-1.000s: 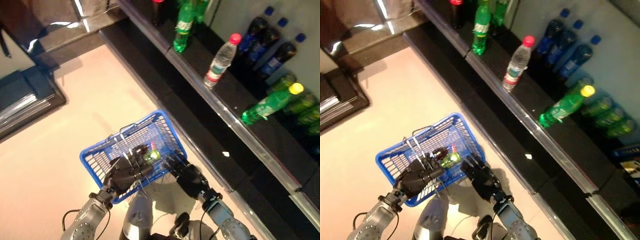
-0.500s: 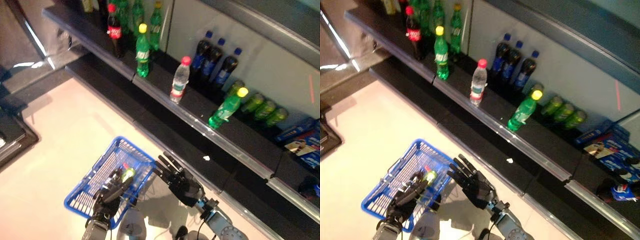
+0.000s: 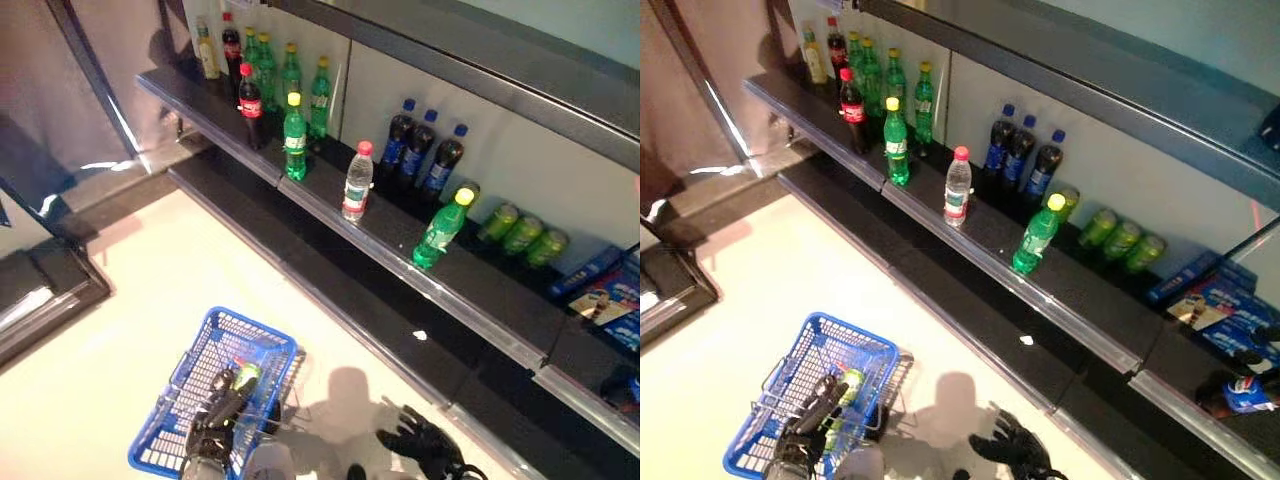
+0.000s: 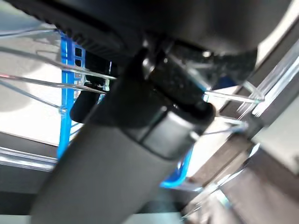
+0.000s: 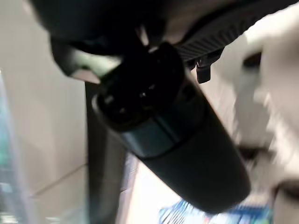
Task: Pick up the drink and place into the basket.
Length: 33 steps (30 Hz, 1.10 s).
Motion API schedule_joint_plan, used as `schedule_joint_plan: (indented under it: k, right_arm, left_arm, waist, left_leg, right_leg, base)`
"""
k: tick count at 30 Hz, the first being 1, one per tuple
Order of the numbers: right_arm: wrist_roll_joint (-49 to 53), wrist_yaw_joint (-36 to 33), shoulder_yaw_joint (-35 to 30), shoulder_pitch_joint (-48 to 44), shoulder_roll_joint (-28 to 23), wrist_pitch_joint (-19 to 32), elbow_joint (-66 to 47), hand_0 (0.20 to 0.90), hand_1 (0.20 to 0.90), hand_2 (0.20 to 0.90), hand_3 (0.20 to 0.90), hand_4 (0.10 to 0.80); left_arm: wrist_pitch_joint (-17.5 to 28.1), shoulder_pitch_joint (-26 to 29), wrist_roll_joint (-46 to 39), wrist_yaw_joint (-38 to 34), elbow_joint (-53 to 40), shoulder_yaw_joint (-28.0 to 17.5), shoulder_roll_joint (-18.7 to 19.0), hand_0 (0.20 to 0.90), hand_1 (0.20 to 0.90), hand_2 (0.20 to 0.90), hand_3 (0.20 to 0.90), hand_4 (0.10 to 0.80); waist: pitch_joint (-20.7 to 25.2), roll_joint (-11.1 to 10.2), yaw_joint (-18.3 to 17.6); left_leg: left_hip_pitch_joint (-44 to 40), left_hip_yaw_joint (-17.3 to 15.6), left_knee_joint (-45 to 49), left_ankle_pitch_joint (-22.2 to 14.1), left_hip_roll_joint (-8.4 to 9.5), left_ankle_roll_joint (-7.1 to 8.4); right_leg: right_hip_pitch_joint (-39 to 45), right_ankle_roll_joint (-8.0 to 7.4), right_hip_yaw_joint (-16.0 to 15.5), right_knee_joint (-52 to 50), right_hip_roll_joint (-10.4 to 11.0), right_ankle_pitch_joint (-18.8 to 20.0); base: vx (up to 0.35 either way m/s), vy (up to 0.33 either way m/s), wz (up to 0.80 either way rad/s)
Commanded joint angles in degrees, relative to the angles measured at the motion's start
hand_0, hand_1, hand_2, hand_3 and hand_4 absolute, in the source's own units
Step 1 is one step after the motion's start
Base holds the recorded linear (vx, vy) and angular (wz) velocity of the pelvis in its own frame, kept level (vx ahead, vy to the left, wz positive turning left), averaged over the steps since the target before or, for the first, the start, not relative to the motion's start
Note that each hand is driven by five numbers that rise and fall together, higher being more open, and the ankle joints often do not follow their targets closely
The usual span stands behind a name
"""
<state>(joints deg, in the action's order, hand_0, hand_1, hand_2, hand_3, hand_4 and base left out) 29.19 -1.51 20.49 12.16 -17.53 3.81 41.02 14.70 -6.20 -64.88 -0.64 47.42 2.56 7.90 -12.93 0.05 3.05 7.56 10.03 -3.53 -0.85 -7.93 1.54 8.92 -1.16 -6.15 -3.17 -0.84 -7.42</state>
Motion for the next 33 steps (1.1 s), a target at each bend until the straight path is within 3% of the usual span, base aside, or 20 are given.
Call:
schedule_joint_plan:
  k: [1,3,6,9,11,15,16,17,18,20,21,22,23,24,25,27,28,30,32,33]
  right_arm:
    - [-1.07,-4.49,-1.87,-4.03,0.81,-0.76,-0.03,0.9,0.9,0.9,0.9,0.8]
    - [-0.52,-5.18,-2.52,-3.99,0.53,-0.62,1.74,0.9,0.9,0.9,0.9,0.8]
    - [-1.65,-3.66,-4.0,-4.4,-0.48,-1.25,5.5,0.9,0.9,0.9,0.9,0.8]
    - [-1.99,-0.72,-6.85,-3.06,-0.42,0.34,10.36,0.9,0.9,0.9,0.9,0.8]
    - [-1.34,-1.62,-8.22,-3.42,0.67,1.31,14.97,0.9,0.9,0.9,0.9,0.8]
    - [-2.1,-5.14,-8.73,-5.08,2.39,0.5,18.66,0.9,0.9,0.9,0.9,0.8]
    - [-2.04,-6.08,-8.98,-5.16,2.91,0.21,18.86,0.9,0.9,0.9,0.9,0.8]
    - [-2.04,-7.92,-9.18,-5.21,3.63,-0.63,18.21,0.9,0.9,0.9,0.9,0.8]
    - [-2.3,-8.76,-9.24,-5.13,3.78,-1.24,17.15,0.9,0.9,0.9,0.9,0.8]
    - [-2.1,-9.23,-9.24,-5.02,3.74,-1.25,16.66,0.9,0.9,0.9,0.9,0.8]
    - [-1.35,-9.78,-9.34,-4.9,3.64,-1.19,16.24,0.9,0.9,0.9,0.9,0.8]
    - [0.16,-9.62,-10.26,-4.97,3.68,-0.8,17.12,0.9,0.9,0.9,0.9,0.8]
    - [0.83,-9.09,-10.65,-4.9,3.56,-0.1,18.29,0.9,0.9,0.9,0.9,0.8]
    - [1.08,-8.32,-10.77,-4.84,3.49,0.62,19.35,0.9,0.9,0.9,0.9,0.8]
    - [1.22,-7.54,-10.82,-4.89,3.5,1.18,20.22,0.9,0.9,0.9,0.9,0.8]
    - [1.5,-7.03,-10.9,-5.12,3.42,1.64,21.1,0.9,0.9,0.9,0.9,0.8]
    - [2.01,-6.73,-11.44,-5.37,3.37,2.25,22.44,0.9,0.9,0.9,0.9,0.8]
    - [2.59,-6.55,-12.09,-5.52,3.71,2.29,23.52,0.9,0.9,0.9,0.9,0.8]
    - [3.47,-6.74,-12.48,-5.32,4.14,1.6,23.91,0.9,0.9,0.9,0.9,0.8]
    - [3.74,-6.45,-12.89,-5.18,4.23,1.42,24.39,0.9,0.9,0.9,0.9,0.8]
  left_arm:
    - [6.11,4.68,-0.28,1.49,-4.97,-0.5,1.38,0.3,0.3,0.3,0.2,0.1]
    - [6.27,5.34,-0.54,0.59,-4.19,-0.29,0.77,0.3,0.3,0.3,0.2,0.1]
    - [8.73,4.35,-3.28,0.09,-2.81,-1.23,-0.44,0.3,0.3,0.3,0.2,0.1]
    - [8.94,4.02,-2.73,-0.2,-1.69,-2.35,-0.9,0.3,0.3,0.3,0.2,0.1]
    - [8.0,5.54,0.84,-0.8,-0.44,-1.56,-0.51,0.3,0.3,0.3,0.2,0.1]
    - [6.69,6.86,5.95,-1.6,-0.7,-0.2,0.44,0.3,0.3,0.3,0.2,0.1]
    - [6.3,6.81,6.96,-1.8,-0.97,0.38,0.98,0.3,0.3,0.3,0.2,0.1]
    - [6.02,6.22,7.6,-1.46,-1.33,0.95,1.79,0.3,0.3,0.3,0.2,0.1]
    - [5.97,5.71,7.38,-0.98,-1.61,1.2,2.21,0.3,0.3,0.3,0.2,0.1]
    - [5.88,5.25,7.48,-0.43,-1.74,1.48,2.72,0.3,0.3,0.3,0.2,0.1]
    - [6.01,4.54,7.75,0.22,-1.88,1.73,3.31,0.3,0.3,0.3,0.2,0.1]
    - [6.61,4.35,6.81,1.59,-0.72,3.06,4.05,0.3,0.3,0.3,0.2,0.1]
    - [6.51,4.55,6.5,2.44,0.14,3.54,4.33,0.3,0.3,0.3,0.2,0.1]
    - [6.29,4.75,6.61,2.54,0.39,3.68,4.43,0.3,0.3,0.3,0.2,0.1]
    - [6.08,4.98,6.8,2.2,0.34,3.72,4.29,0.3,0.3,0.3,0.2,0.1]
    - [5.88,5.26,6.55,2.18,0.47,3.75,3.96,0.3,0.3,0.3,0.2,0.1]
    - [6.22,5.41,6.88,3.43,1.37,3.7,3.4,0.3,0.3,0.3,0.2,0.1]
    - [6.53,5.22,6.35,5.05,2.52,3.75,3.05,0.3,0.3,0.3,0.2,0.1]
    - [6.36,4.51,6.88,6.89,3.45,3.18,2.81,0.3,0.3,0.3,0.2,0.1]
    - [6.3,4.23,7.59,7.47,3.78,3.01,2.5,0.3,0.3,0.3,0.2,0.1]
  waist:
    - [0.21,-2.02,0.02]
    - [-0.05,-2.6,-0.89]
    - [0.12,-3.3,-1.43]
    - [0.61,-3.66,-2.43]
    - [0.73,-3.24,-3.07]
    - [-0.57,-3.03,-1.99]
    - [-0.75,-2.85,-1.83]
    - [-1.24,-2.6,-1.82]
    - [-1.28,-1.84,-2.13]
    - [-1.42,-1.18,-2.36]
    - [-1.51,-0.32,-2.96]
    - [-1.58,-0.55,-4.75]
    - [-1.36,-1.32,-5.66]
    - [-1.02,-1.84,-5.91]
    - [-0.88,-2.34,-6.04]
    - [-0.74,-3.02,-6.2]
    - [-0.54,-4.01,-6.9]
    - [-0.57,-4.37,-7.83]
    - [-0.32,-4.54,-8.27]
    - [0.2,-4.55,-8.4]
  left_leg:
    - [-1.85,-16.94,2.95,10.09,-1.9,6.03]
    - [-1.49,-18.37,6.48,8.65,-2.74,5.61]
    - [-3.18,-14.15,8.6,5.89,-2.17,4.85]
    - [-4.7,-16.89,9.99,4.47,-3.17,5.04]
    - [-5.69,-20.41,10.15,3.9,-3.92,5.13]
    - [-5.63,-20.83,13.83,0.31,-0.35,2.96]
    - [-6.09,-21.58,13.72,-0.36,0.7,1.74]
    - [-7.32,-21.42,12.85,-1.24,3.4,-0.43]
    - [-8.27,-21.05,11.84,-1.5,4.37,-1.35]
    - [-9.01,-21.22,11.08,-1.73,4.92,-1.98]
    - [-10.03,-21.22,9.84,-1.87,5.4,-2.52]
    - [-10.56,-20.6,9.13,-2.09,7.15,-2.47]
    - [-10.54,-19.91,9.35,-2.58,8.71,-2.35]
    - [-10.46,-19.83,9.56,-2.98,9.58,-2.33]
    - [-10.56,-20.0,9.86,-3.46,10.32,-2.28]
    - [-10.7,-20.68,10.03,-4.16,11.35,-2.13]
    - [-11.35,-21.02,9.65,-5.37,13.14,-2.27]
    - [-13.33,-20.78,9.94,-7.85,14.12,-2.6]
    - [-15.83,-20.93,11.95,-11.33,14.34,-3.05]
    - [-16.81,-21.45,13.64,-13.09,14.31,-3.3]
  right_leg:
    - [-4.92,-2.35,-3.8,-1.27,2.78,3.97]
    - [-5.58,-1.99,-5.1,-2.51,4.15,3.69]
    - [-6.76,-1.86,-2.78,-3.1,5.48,3.88]
    - [-6.41,-2.27,-2.67,-2.83,6.78,4.2]
    - [-6.57,-3.4,-4.01,-3.76,8.78,4.41]
    - [-6.78,-6.51,-3.44,-7.3,13.45,4.93]
    - [-6.87,-7.31,-3.77,-9.64,14.73,5.33]
    - [-9.32,-8.81,-2.74,-17.06,16.83,8.51]
    - [-11.79,-8.75,-2.04,-21.29,16.78,10.76]
    - [-13.29,-8.49,-1.82,-24.98,16.24,10.65]
    - [-15.11,-8.09,-0.99,-29.0,14.42,10.34]
    - [-14.08,-6.65,0.04,-24.27,7.24,6.57]
    - [-13.15,-5.7,0.45,-19.42,3.8,6.45]
    - [-12.83,-5.05,0.21,-15.94,2.76,6.77]
    - [-12.08,-4.19,-0.61,-11.36,2.48,6.52]
    - [-11.79,-3.93,-1.69,-4.27,2.26,7.92]
    - [-14.41,-5.27,-1.1,2.34,2.3,13.64]
    - [-18.76,-6.99,-2.69,6.17,3.7,19.3]
    - [-21.6,-7.27,-5.18,4.22,4.91,20.44]
    - [-21.34,-6.41,-6.24,3.04,5.28,19.45]
  base:
    - [-0.128,0.096,0.96]
    - [-0.102,0.188,0.77]
    - [-0.015,0.306,0.51]
    - [0.136,0.333,0.7]
    - [0.206,0.418,0.67]
    - [0.232,0.438,0.86]
    - [0.267,0.491,0.33]
    - [0.306,0.577,0.28]
    - [0.256,0.496,0.2]
    - [0.168,0.292,0.09]
    - [0.336,0.326,0.01]
    - [0.448,0.312,0.05]
    - [0.441,0.18,0.2]
    - [0.37,0.107,0.53]
    - [0.27,0.068,0.61]
    - [0.324,0.046,0.39]
    - [0.489,0.037,0.17]
    - [0.496,0.019,0.09]
    - [0.49,-0.002,0.14]
    - [0.518,-0.014,0.17]
